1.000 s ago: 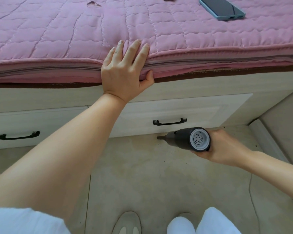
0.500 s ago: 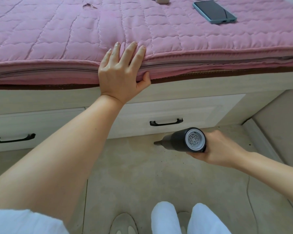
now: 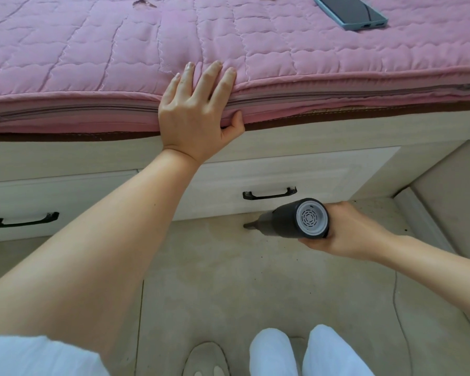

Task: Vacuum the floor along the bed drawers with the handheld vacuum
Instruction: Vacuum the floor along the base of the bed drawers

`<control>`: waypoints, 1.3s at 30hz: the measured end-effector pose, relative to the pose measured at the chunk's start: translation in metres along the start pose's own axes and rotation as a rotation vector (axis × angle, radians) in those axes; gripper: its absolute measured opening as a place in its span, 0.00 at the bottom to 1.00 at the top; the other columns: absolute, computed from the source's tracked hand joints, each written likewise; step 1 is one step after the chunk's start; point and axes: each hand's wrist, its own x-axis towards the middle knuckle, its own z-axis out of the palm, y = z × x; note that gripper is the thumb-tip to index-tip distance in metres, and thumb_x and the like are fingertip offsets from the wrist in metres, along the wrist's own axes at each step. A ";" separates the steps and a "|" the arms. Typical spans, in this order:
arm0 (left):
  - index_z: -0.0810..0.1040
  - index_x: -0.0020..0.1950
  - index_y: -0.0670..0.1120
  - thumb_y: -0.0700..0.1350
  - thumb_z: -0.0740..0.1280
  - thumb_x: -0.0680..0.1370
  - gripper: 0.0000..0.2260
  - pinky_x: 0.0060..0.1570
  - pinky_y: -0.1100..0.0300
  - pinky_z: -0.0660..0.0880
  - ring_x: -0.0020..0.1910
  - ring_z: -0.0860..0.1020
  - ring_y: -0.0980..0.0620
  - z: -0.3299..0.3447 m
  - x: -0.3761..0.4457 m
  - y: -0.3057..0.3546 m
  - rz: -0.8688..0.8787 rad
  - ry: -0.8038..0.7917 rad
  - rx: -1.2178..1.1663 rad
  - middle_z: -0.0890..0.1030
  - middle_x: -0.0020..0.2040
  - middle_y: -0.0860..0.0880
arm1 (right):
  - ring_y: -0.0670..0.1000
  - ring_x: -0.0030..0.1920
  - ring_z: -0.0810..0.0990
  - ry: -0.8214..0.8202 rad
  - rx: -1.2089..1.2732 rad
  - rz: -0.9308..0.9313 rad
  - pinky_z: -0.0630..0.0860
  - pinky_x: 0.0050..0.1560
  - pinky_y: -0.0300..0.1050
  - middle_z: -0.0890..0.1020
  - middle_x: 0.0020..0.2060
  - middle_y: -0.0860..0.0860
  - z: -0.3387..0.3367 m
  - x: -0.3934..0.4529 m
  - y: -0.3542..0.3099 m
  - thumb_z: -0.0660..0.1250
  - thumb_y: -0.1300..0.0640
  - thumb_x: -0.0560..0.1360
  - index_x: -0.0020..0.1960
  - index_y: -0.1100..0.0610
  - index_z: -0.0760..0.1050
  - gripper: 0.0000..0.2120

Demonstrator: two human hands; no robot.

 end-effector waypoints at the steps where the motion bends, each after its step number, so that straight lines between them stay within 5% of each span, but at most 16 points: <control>1: 0.80 0.66 0.49 0.58 0.61 0.77 0.23 0.59 0.44 0.78 0.61 0.81 0.37 0.000 0.000 0.000 0.001 -0.002 0.002 0.82 0.63 0.48 | 0.47 0.41 0.81 0.002 0.010 -0.007 0.78 0.40 0.47 0.82 0.38 0.42 -0.001 -0.002 0.001 0.72 0.44 0.65 0.48 0.45 0.74 0.14; 18: 0.80 0.66 0.49 0.57 0.63 0.76 0.23 0.59 0.44 0.78 0.61 0.80 0.37 0.000 0.001 0.000 -0.010 -0.001 -0.009 0.82 0.63 0.48 | 0.50 0.38 0.80 0.016 -0.026 0.014 0.77 0.37 0.47 0.80 0.33 0.43 -0.008 -0.008 0.008 0.71 0.43 0.65 0.41 0.44 0.70 0.12; 21: 0.80 0.67 0.49 0.57 0.62 0.76 0.23 0.59 0.44 0.78 0.61 0.80 0.37 -0.001 0.000 0.001 -0.009 -0.001 0.001 0.82 0.64 0.48 | 0.49 0.37 0.80 0.007 -0.008 -0.016 0.77 0.37 0.50 0.81 0.34 0.46 -0.011 -0.012 0.012 0.66 0.38 0.61 0.43 0.49 0.74 0.17; 39: 0.76 0.71 0.46 0.57 0.61 0.78 0.25 0.64 0.34 0.72 0.65 0.76 0.32 -0.014 0.009 0.027 -0.043 -0.154 0.043 0.79 0.66 0.42 | 0.43 0.35 0.79 -0.249 0.018 -0.135 0.74 0.34 0.42 0.79 0.31 0.43 -0.029 -0.046 0.001 0.71 0.43 0.63 0.40 0.51 0.74 0.14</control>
